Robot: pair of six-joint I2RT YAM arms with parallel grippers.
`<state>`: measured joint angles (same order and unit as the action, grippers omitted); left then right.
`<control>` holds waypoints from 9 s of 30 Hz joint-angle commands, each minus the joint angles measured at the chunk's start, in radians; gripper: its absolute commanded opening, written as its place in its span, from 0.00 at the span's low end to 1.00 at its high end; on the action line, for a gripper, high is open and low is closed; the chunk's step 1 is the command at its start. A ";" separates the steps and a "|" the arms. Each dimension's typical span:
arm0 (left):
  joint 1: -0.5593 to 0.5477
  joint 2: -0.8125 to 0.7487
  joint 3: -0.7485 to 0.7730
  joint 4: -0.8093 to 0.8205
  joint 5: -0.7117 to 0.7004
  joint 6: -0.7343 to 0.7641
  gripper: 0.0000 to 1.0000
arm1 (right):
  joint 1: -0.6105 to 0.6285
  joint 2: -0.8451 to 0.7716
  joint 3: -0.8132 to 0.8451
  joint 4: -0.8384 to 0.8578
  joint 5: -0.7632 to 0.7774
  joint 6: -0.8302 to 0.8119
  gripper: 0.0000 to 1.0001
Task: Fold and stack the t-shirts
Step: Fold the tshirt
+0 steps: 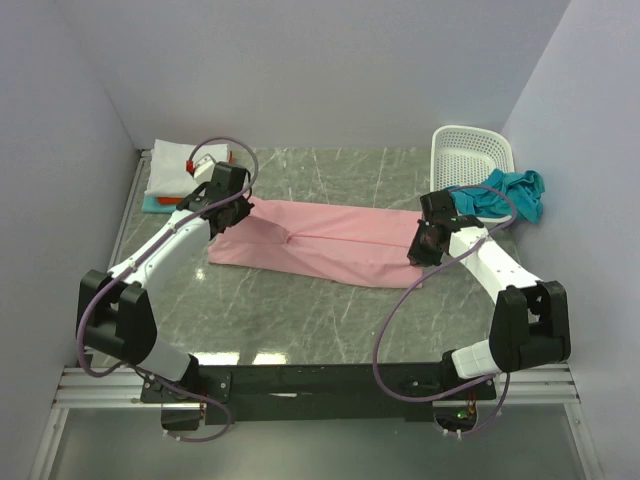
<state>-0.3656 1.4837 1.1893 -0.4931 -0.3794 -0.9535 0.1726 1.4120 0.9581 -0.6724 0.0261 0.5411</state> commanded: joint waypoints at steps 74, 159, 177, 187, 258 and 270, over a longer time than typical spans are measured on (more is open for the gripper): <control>0.037 1.061 0.944 -0.056 0.474 0.151 1.00 | 0.213 0.133 -0.231 0.319 -0.193 0.040 0.81; -0.668 -0.652 -0.887 0.080 0.402 -0.536 0.42 | 0.521 -0.519 -0.618 0.212 -0.431 0.161 0.63; -0.673 -0.586 -0.840 0.108 0.327 -0.499 0.00 | 0.531 -0.438 -0.648 0.444 -0.480 0.192 0.00; -0.661 -0.591 -0.673 0.039 0.197 -0.371 0.00 | 0.528 -0.453 -0.440 0.337 -0.365 0.106 0.00; 0.065 0.294 0.066 0.243 0.541 0.245 0.81 | 0.177 0.512 0.570 0.232 -0.337 -0.164 0.60; 0.051 -0.068 -0.294 0.248 0.516 0.173 0.99 | 0.179 0.102 0.138 0.379 -0.351 -0.069 0.87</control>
<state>-0.3019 1.4860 0.9916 -0.2584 0.1349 -0.7479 0.3546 1.6291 1.1816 -0.3717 -0.3161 0.4301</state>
